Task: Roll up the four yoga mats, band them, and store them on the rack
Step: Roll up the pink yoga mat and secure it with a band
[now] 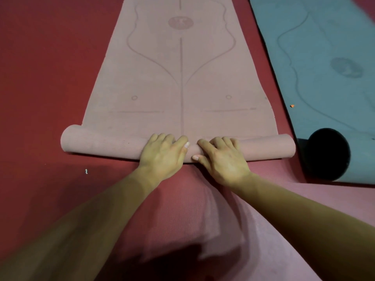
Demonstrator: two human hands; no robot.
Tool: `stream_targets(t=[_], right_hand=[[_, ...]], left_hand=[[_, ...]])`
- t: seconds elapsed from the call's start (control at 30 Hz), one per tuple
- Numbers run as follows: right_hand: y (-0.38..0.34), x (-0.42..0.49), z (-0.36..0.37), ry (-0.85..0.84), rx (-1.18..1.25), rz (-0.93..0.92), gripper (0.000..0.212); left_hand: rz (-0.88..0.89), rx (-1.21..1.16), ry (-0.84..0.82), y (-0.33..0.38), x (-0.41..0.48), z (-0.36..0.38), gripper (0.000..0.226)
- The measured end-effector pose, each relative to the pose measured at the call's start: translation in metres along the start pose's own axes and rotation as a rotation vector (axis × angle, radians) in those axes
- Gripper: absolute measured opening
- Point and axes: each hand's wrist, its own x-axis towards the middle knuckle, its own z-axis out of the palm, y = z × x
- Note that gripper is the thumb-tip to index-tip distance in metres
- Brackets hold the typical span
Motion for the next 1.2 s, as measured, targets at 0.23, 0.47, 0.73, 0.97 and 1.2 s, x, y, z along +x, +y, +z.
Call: stream_targets(t=[0.23,0.47,0.73,0.97,1.2], right_hand=[[-0.002,-0.008,-0.002,-0.052,0.006,0.017,0.06],[-0.006,-0.012,-0.002,-0.008,0.042,0.022,0.056],[-0.005,-0.022,-0.009,0.055,0.09,-0.074,0.048],[-0.003,-0.011,-0.012,0.023,0.133,-0.043,0.038],[-0.004,-0.007,-0.013,0.011,0.125,-0.038,0.041]], left_hand=[[0.036,-0.067,0.142,0.002,-0.038,0.014,0.042],[-0.071,-0.189,0.111,0.001,-0.042,0.015,0.041],[-0.125,-0.198,0.0,0.003,-0.023,0.003,0.036],[-0.07,-0.125,0.075,0.011,-0.037,-0.001,0.049],[-0.068,-0.12,0.084,0.008,-0.025,0.003,0.035]])
